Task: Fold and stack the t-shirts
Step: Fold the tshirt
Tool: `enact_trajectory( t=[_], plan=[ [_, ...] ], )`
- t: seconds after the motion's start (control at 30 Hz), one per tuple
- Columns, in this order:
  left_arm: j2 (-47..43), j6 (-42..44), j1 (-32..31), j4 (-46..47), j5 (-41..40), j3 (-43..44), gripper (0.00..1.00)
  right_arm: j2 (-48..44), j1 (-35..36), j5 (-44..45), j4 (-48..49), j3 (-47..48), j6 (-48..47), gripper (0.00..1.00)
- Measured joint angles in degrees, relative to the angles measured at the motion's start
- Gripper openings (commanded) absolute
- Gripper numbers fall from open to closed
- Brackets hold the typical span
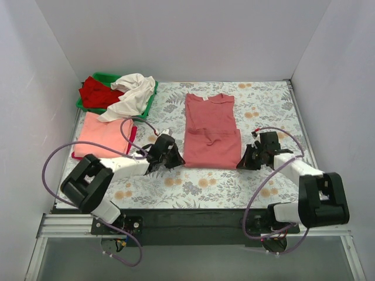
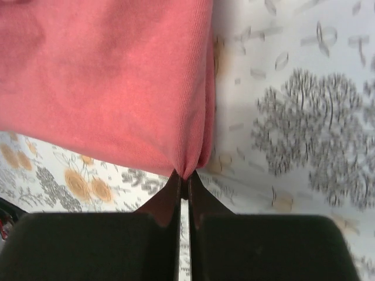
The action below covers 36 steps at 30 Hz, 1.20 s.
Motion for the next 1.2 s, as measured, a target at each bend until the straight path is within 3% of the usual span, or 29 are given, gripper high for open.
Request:
enact_trajectory(
  t=[0.23, 0.37, 0.47, 0.73, 1.2],
  plan=[
    [-20.63, -5.09, -11.08, -7.48, -6.88, -8.15, 0.00, -20.96, 1.29, 1.77, -13.11, -4.44, 0.07, 0.01],
    [-29.00, -7.23, -14.93, -11.56, -8.59, -9.25, 0.00, -32.87, 1.53, 1.55, -19.85, -4.35, 0.20, 0.01],
    [-34.05, -7.80, -16.74, -12.96, -9.29, -9.25, 0.00, -36.89, 1.53, 1.11, -23.78, -2.69, 0.00, 0.01],
    [-38.23, -7.06, -17.81, -15.65, -13.60, -6.29, 0.00, -35.91, 1.55, 1.81, -27.82, 8.76, -1.36, 0.01],
    [-24.70, -4.85, -14.95, -19.10, -26.08, 7.26, 0.00, -16.70, 1.57, 2.12, -22.38, 22.25, -1.55, 0.01]
  ],
)
